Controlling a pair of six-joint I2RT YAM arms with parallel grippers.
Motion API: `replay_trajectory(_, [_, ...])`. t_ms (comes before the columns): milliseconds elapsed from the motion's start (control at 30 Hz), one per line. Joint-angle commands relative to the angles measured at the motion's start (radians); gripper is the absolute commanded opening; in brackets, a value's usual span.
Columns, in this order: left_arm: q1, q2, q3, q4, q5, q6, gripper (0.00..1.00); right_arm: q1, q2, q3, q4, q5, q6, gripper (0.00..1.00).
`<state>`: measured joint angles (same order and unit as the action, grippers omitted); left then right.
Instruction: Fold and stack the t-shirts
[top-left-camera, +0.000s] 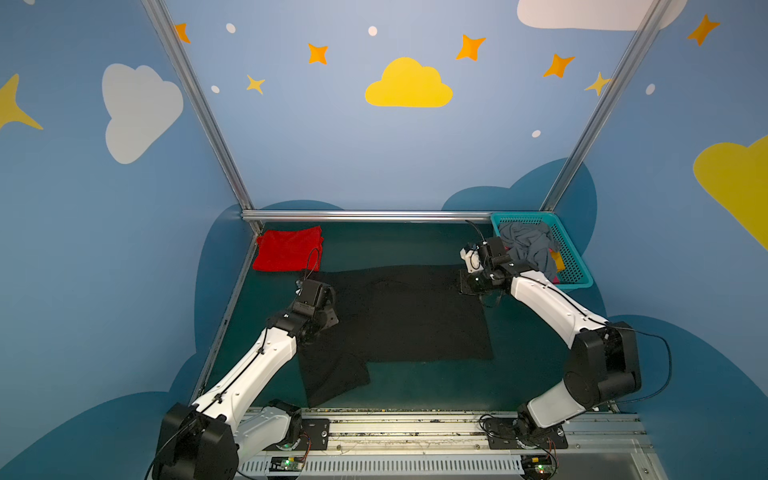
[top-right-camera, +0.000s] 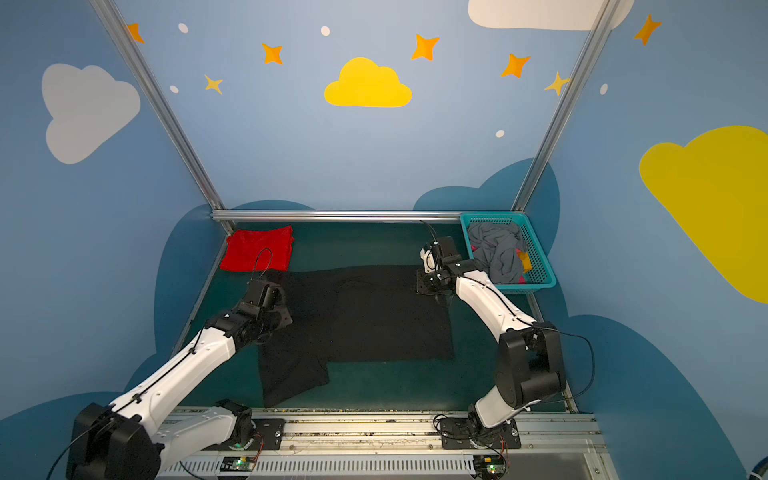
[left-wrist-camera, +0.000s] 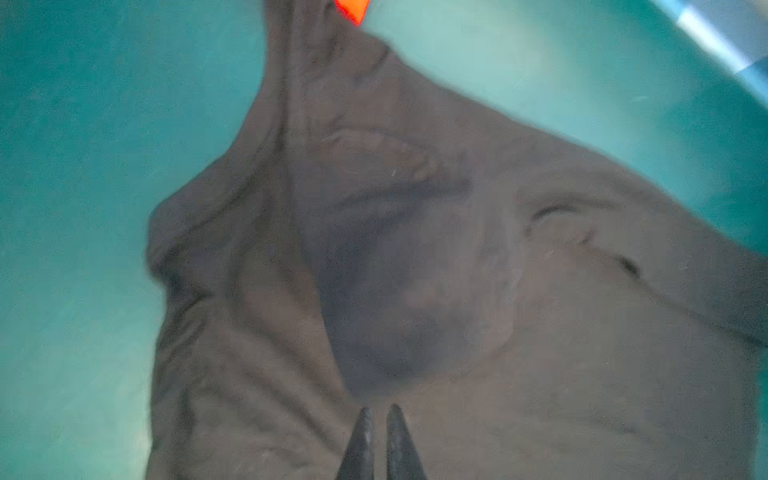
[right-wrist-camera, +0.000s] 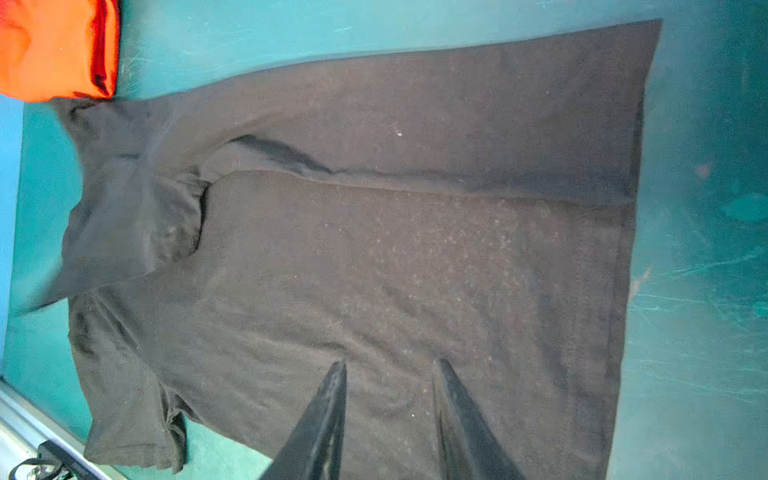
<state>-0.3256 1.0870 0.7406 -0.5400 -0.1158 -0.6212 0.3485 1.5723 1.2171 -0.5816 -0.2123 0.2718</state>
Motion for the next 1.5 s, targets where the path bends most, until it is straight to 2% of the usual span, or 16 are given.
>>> replay_trajectory(0, [-0.005,-0.066,-0.004,-0.069,-0.059,-0.039,0.19,0.016,-0.004,0.004,-0.011,-0.019,0.000,0.39])
replay_trajectory(67, [-0.004,-0.100,-0.001,-0.085,-0.073,-0.038,0.33,0.025,0.001,0.011,-0.013,-0.025,0.000,0.39])
replay_trajectory(100, [-0.004,-0.112,0.000,-0.087,-0.082,-0.042,0.37,0.032,0.005,0.013,-0.014,-0.028,0.000,0.39])
replay_trajectory(167, [-0.003,-0.133,-0.001,-0.085,-0.090,-0.047,0.41,0.048,0.017,0.018,-0.008,-0.043,0.006,0.40])
replay_trajectory(267, [-0.004,-0.112,-0.003,-0.071,-0.096,-0.063,0.42,0.086,0.056,0.030,0.017,-0.087,0.019,0.40])
replay_trajectory(333, [-0.003,-0.063,0.009,-0.066,-0.095,-0.073,0.44,0.119,0.103,0.055,0.032,-0.130,0.027,0.40])
replay_trajectory(433, [0.011,0.055,0.055,-0.071,-0.093,-0.060,0.52,0.178,0.202,0.118,0.048,-0.205,0.039,0.40])
replay_trajectory(567, [0.088,0.228,0.142,-0.092,-0.102,-0.040,0.56,0.272,0.347,0.247,0.031,-0.258,0.042,0.42])
replay_trajectory(700, [0.172,0.359,0.211,-0.022,-0.028,0.015,0.57,0.343,0.478,0.380,-0.001,-0.267,0.039,0.44])
replay_trajectory(967, [0.274,0.577,0.333,0.037,0.076,0.089,0.58,0.397,0.693,0.622,-0.061,-0.291,0.064,0.46])
replay_trajectory(1300, [0.323,0.690,0.346,0.140,0.197,0.104,0.44,0.425,0.808,0.739,-0.099,-0.276,0.085,0.45])
replay_trajectory(1467, [0.330,0.723,0.354,0.172,0.229,0.102,0.43,0.441,0.840,0.780,-0.115,-0.275,0.086,0.43])
